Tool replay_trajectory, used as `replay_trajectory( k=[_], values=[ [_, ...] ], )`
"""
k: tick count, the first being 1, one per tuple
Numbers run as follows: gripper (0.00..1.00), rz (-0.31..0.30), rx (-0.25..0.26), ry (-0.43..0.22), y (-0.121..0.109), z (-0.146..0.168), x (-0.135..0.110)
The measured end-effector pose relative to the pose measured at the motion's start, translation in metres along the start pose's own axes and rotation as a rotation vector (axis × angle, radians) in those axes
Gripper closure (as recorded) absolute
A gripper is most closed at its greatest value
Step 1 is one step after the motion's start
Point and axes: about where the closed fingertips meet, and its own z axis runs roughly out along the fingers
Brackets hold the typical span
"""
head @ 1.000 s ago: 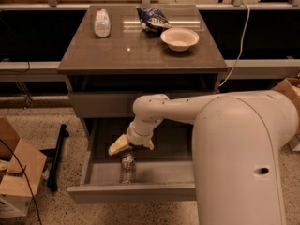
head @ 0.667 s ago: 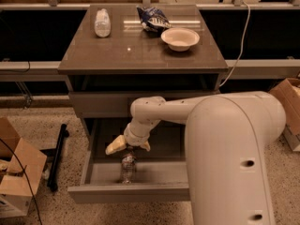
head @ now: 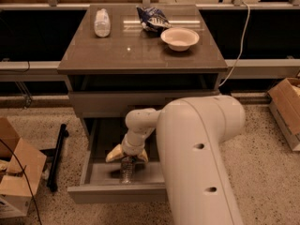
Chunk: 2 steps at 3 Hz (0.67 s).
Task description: Pick water bottle from middle drawer and place on counter
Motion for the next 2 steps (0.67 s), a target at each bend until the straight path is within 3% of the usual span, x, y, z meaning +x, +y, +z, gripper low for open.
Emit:
replay_trajectory(
  k=[1, 2],
  values=[
    [0.14, 0.073, 0.020, 0.053, -0.0073, 0.0313, 0.0053],
    [0.39, 0.114, 0.036, 0.067, -0.0109, 0.0396, 0.0088]
  ],
)
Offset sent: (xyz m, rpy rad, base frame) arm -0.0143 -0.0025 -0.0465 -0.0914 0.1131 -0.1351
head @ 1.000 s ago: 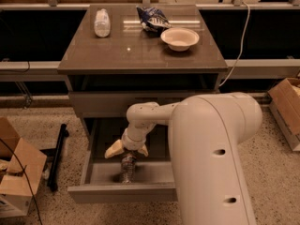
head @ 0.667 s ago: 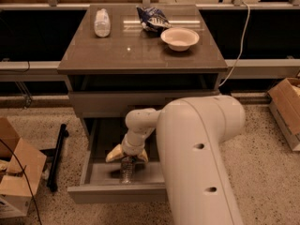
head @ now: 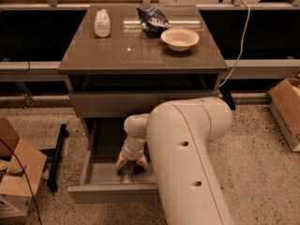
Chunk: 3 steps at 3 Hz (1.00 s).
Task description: Pick water bottle from middle drawer and place on counter
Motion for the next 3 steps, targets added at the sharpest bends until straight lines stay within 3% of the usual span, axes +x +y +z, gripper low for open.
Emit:
replay_trajectory(
  k=[2, 3],
  values=[
    [0.86, 0.000, 0.000, 0.000, 0.001, -0.004, 0.001],
    [1.00, -0.010, -0.094, -0.050, -0.003, -0.034, 0.012]
  ],
)
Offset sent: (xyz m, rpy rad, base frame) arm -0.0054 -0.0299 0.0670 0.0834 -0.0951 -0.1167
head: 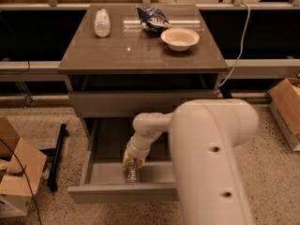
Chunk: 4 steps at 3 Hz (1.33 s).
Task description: Pick water bottle from middle drawer and place on counter
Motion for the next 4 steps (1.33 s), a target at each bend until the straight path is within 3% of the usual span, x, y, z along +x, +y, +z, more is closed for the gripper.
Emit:
replay_trajectory(
  k=[2, 3, 4],
  values=[
    [1.00, -0.138, -0.346, -0.134, 0.027, -0.114, 0.028],
    [1.00, -0.207, -0.429, -0.190, -0.004, -0.190, 0.052],
    [1.00, -0.251, -0.448, -0.230, -0.050, -0.262, 0.081]
  ],
)
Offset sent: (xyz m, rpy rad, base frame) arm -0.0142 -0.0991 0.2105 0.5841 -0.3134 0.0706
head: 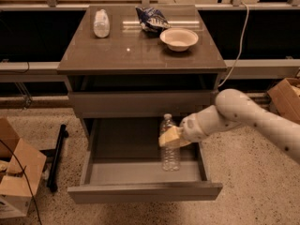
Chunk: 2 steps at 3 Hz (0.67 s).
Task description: Pick water bottle from middle drawer and place on counter
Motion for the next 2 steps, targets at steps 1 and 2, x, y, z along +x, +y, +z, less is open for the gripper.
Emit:
replay_trajectory(
  k=[1, 2],
  values=[
    [1.00, -0.103, 0.043, -0.019, -0.007, -0.107, 0.014],
    [1.00, -0.231, 0.080, -0.029, 0.002, -0.167, -0.010]
  ],
)
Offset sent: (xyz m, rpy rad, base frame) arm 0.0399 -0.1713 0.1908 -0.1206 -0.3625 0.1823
